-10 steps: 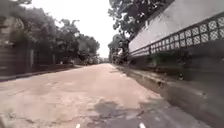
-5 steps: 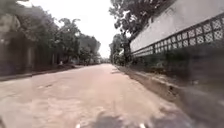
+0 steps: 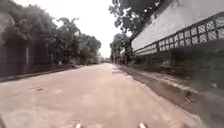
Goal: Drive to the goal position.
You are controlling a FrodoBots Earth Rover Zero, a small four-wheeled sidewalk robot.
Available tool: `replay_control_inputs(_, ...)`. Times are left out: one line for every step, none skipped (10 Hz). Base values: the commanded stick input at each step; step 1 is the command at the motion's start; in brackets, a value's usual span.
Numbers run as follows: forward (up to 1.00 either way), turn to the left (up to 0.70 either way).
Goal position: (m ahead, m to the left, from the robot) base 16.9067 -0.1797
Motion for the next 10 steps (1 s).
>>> replay_control_inputs(0.85, 0.00)
replay_control_inputs(0.85, 0.00)
replay_control_inputs(0.85, 0.00)
replay_control_inputs(0.85, 0.00)
replay_control_inputs(0.85, 0.00)
replay_control_inputs(0.85, 0.00)
replay_control_inputs(0.85, 0.00)
replay_control_inputs(0.85, 0.00)
replay_control_inputs(0.85, 0.00)
replay_control_inputs(0.85, 0.00)
